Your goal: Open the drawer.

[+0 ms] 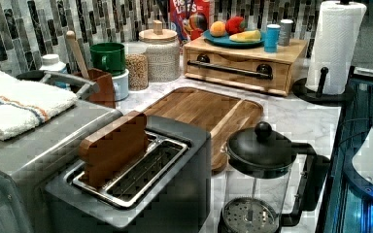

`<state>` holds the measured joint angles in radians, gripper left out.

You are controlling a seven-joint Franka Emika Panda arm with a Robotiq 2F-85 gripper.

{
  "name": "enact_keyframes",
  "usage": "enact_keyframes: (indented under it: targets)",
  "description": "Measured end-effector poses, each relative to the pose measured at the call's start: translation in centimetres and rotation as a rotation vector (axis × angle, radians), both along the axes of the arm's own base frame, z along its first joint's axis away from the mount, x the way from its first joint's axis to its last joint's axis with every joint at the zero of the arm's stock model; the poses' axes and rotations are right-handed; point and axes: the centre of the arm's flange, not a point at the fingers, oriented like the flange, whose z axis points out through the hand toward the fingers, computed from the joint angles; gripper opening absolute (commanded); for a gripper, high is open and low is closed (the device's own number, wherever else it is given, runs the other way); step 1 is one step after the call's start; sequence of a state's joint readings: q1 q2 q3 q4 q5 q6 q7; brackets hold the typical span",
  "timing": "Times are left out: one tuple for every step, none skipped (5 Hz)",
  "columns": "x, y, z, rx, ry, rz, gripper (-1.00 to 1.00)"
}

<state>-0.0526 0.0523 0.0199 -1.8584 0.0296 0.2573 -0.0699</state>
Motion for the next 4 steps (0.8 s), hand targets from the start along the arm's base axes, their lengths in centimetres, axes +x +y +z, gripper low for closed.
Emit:
enact_keyframes:
  targets:
    - [-0.1,0.0,-0.3,0.003,0.006,-0.002,1.00]
    - [0.0,-0.1,-1.0,0.001,0.020,0.001,1.00]
    - [-0.4,-0.2,-2.0,0.003,0.039,0.007,1.00]
    - [-0.3,-0.6,-2.9,0.000,0.000,0.088,1.00]
